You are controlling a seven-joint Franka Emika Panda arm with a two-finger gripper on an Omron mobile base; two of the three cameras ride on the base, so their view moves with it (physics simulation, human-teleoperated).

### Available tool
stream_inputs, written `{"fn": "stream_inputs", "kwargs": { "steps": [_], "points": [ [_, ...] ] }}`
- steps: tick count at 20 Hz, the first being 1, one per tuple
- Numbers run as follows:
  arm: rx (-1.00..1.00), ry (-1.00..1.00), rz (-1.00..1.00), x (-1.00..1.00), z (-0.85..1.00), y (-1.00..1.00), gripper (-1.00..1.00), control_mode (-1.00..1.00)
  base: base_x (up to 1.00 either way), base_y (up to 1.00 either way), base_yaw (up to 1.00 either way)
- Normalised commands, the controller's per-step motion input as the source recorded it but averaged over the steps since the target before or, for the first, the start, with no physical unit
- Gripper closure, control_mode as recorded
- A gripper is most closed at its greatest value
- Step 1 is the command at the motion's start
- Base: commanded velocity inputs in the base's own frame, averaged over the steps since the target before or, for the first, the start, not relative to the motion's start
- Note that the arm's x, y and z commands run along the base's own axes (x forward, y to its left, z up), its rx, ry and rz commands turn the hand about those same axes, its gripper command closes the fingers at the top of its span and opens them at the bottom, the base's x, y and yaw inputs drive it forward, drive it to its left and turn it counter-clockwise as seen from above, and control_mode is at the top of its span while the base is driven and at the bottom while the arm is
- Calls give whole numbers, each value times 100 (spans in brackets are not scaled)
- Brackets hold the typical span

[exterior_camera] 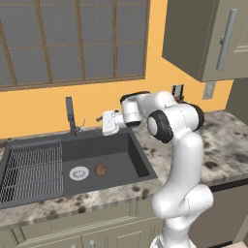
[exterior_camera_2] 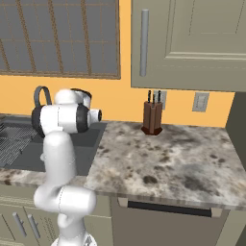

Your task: Turn on the sink faucet. Then move the potato from the counter to the sink. Turn off the sink. Move the vegetable from the sink to the pot next to the stove. Finally move the pot to the front left burner.

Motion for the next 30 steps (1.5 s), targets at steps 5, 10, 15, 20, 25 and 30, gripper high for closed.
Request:
{"fn": "stream_inputs", "kwargs": {
  "steps": [5,10,15,20,25,30],
  "points": [
    [0,-7,-7,-68,77,0,-100,-100,0,0,0],
    [-3,0,-8,-64,72,0,-100,-100,0,0,0],
    [-10,12,-4,-61,57,0,-100,-100,0,0,0],
    [-12,20,-2,-53,42,0,-100,-100,0,0,0],
    [-8,24,-5,-53,43,-3,-100,-100,0,0,0],
    [-4,28,-8,-50,28,-5,-100,-100,0,0,0]
  ]
}}
